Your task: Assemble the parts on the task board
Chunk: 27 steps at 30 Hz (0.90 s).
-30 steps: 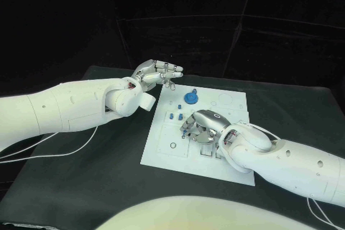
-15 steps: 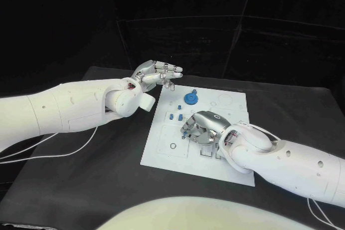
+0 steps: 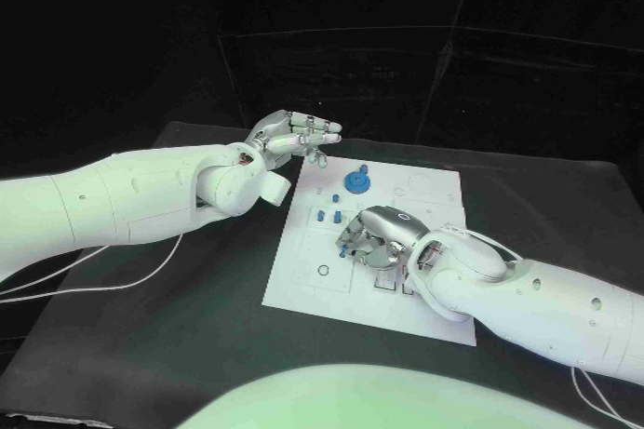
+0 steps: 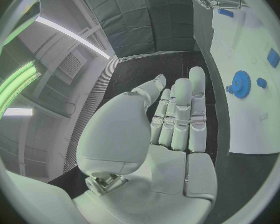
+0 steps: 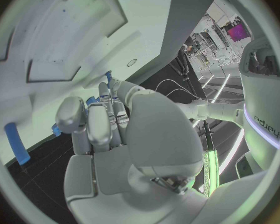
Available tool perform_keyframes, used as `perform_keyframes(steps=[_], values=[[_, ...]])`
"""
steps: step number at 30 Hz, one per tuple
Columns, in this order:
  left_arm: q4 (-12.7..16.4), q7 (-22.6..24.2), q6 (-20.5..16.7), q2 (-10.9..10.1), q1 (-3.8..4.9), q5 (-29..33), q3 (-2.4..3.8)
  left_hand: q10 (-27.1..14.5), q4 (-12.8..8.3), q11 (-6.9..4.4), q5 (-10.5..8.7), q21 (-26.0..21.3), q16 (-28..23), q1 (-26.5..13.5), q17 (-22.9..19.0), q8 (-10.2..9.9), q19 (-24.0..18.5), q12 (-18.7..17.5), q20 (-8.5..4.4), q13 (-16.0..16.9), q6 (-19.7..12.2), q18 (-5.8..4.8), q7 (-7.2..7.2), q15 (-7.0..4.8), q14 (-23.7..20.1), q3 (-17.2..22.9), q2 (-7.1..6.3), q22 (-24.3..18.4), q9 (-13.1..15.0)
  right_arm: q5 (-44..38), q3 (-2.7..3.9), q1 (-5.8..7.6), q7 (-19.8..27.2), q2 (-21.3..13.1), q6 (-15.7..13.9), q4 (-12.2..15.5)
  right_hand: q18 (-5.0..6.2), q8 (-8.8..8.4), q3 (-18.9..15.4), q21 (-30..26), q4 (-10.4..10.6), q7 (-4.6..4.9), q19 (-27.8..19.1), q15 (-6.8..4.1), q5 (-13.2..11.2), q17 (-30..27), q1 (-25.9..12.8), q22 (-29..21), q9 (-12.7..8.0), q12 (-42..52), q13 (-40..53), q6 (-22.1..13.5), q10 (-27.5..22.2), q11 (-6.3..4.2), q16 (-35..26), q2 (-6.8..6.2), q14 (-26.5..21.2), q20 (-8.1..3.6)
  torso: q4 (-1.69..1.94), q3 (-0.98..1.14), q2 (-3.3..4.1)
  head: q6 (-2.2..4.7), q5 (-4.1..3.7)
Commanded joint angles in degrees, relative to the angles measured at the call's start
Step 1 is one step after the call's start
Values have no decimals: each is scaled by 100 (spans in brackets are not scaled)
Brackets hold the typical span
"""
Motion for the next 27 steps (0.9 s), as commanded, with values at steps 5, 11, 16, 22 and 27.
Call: perform_keyframes(steps=[5, 11, 16, 22, 27], values=[[6, 11, 80, 0, 10, 1, 5, -41, -32, -18, 24, -31, -5, 53, -9, 39, -35, 20, 10, 6, -46, 77, 1, -8, -30, -16, 0, -9, 4, -29, 0, 4, -10, 8, 74, -18, -71, -28, 14, 31, -25, 30, 33, -32, 26, -5, -57, 3, -5, -18, 5, 11, 28, 19, -4, 4, 109, 3, -2, -1, -3, -8, 8], [12, 5, 83, -7, 10, 1, 5, -41, -32, -18, 24, -31, -5, 53, -9, 39, -35, 20, 10, 6, -46, 77, 1, -8, -30, -16, 0, -9, 4, -204, 0, 3, -134, 9, 202, -45, -71, -30, 12, 35, -36, 32, 31, -30, 26, -13, -65, 6, -6, -23, 5, 7, 27, 20, -8, -5, 107, 5, 0, -2, -2, -16, 12], [10, 2, 81, -15, 11, 1, 5, -41, -32, -18, 24, -31, -5, 53, -9, 39, -35, 20, 10, 6, -46, 77, 1, -8, -30, -16, 0, -9, 4, -303, 0, 4, -211, 13, 368, -56, -70, -30, -5, 38, -49, 33, 25, -27, 15, -23, -95, 4, -5, -27, 7, 6, 30, 22, -12, -33, 104, 8, 0, -6, -2, -28, 13], [14, 10, 87, -13, 11, 1, 5, -47, -33, -17, 24, -32, -4, 51, -12, 43, -35, 27, 10, 6, -51, 77, 2, -8, -32, -21, 0, -10, 4, -327, -1, 3, -207, 37, 386, -46, -68, -37, -48, 39, -46, 39, 9, -20, 4, -37, -171, -4, -8, -46, 6, -11, 17, 31, -16, -68, 100, 17, -1, -1, -1, -31, 18], [14, 9, 86, -11, 11, 1, 5, -47, -33, -17, 24, -32, -4, 51, -12, 43, -35, 27, 10, 6, -51, 77, 2, -8, -32, -21, 0, -10, 4, -303, -1, 3, -182, 50, 380, -32, -66, -38, -81, 38, -38, 40, 0, -16, -8, -43, -223, -9, -8, -57, 6, -20, 12, 33, -17, -86, 99, 22, -1, -2, -5, -38, 16]])
